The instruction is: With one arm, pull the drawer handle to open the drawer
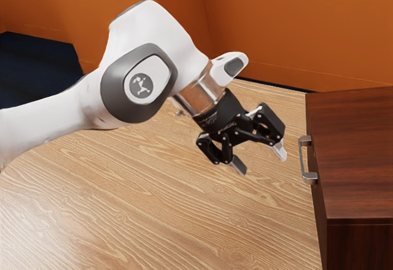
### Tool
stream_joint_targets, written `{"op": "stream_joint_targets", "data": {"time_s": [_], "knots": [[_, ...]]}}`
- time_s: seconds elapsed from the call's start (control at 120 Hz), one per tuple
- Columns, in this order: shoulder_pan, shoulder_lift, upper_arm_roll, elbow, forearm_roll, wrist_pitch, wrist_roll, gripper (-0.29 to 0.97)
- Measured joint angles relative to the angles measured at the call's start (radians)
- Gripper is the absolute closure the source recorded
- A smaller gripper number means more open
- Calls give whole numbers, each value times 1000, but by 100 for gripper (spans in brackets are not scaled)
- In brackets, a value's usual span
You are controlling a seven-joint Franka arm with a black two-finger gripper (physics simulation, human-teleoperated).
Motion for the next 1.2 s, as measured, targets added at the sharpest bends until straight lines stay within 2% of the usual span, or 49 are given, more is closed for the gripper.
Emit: {"op": "stream_joint_targets", "data": {"time_s": [0.183, 0.383, 0.475, 0.592, 0.725, 1.2], "knots": [[-12, -2, -2, -25, -38, 48, -26, 9], [-15, 19, 0, -21, -40, 81, -38, 10], [-11, 31, 1, -14, -31, 94, -37, 11], [-12, 105, -1, 55, 10, 107, -32, 11], [13, 108, 1, 59, 32, 109, -27, 14], [-7, 110, -8, 36, 35, 110, -19, 23]]}}
